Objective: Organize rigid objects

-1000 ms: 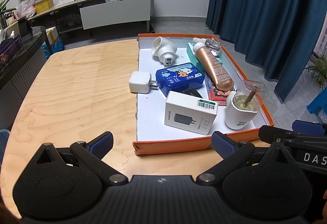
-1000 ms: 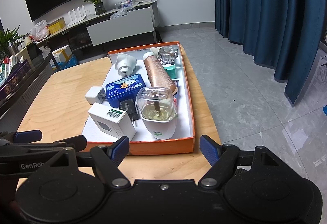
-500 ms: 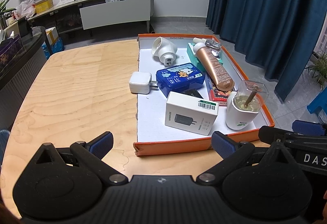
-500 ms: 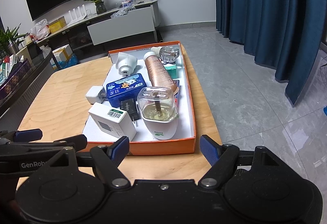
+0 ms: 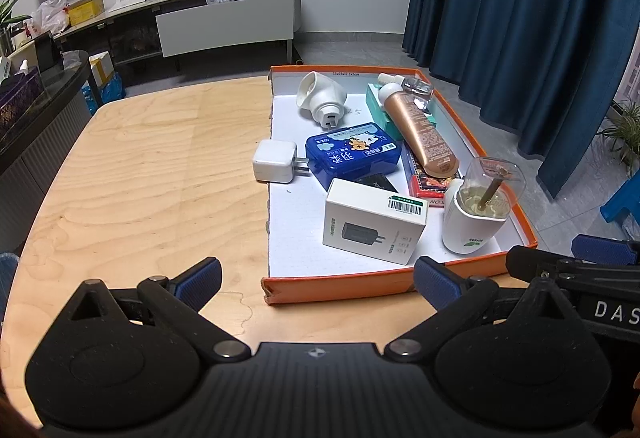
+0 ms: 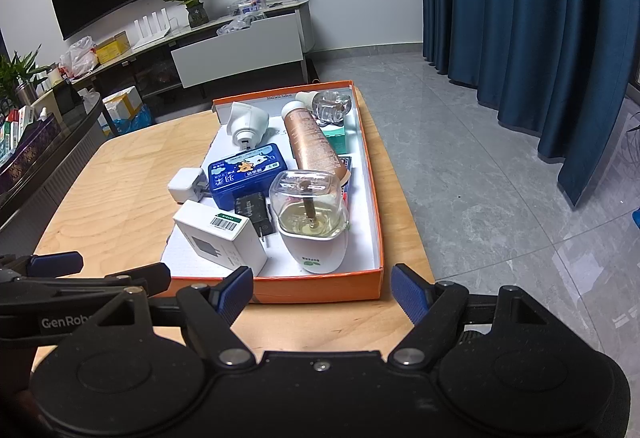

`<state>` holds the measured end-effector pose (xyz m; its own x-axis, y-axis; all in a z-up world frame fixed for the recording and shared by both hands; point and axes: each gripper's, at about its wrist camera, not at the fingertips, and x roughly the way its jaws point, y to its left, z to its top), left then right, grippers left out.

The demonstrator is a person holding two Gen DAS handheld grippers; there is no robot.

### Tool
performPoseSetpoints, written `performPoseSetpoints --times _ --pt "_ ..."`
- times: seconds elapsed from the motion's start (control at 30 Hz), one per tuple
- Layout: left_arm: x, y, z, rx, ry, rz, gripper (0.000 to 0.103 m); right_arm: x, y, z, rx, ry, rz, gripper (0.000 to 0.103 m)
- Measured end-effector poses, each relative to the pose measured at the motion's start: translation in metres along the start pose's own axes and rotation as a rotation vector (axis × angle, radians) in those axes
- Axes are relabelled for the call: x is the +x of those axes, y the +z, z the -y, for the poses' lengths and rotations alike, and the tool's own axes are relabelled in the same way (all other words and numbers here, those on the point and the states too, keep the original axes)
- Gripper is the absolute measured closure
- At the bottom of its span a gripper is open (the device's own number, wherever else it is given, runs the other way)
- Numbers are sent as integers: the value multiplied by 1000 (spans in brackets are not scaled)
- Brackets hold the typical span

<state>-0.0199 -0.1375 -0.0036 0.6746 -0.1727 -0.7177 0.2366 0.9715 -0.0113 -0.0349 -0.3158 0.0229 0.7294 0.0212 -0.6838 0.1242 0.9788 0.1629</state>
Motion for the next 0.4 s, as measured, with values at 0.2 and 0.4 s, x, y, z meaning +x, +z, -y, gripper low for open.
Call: performPoseSetpoints --times 0.2,0.4 --pt "0 0 0 0 -1 -1 0 0 0 0 -2 -1 0 13" --pt "0 0 0 5 -2 13 0 0 0 -1 -4 3 1 13"
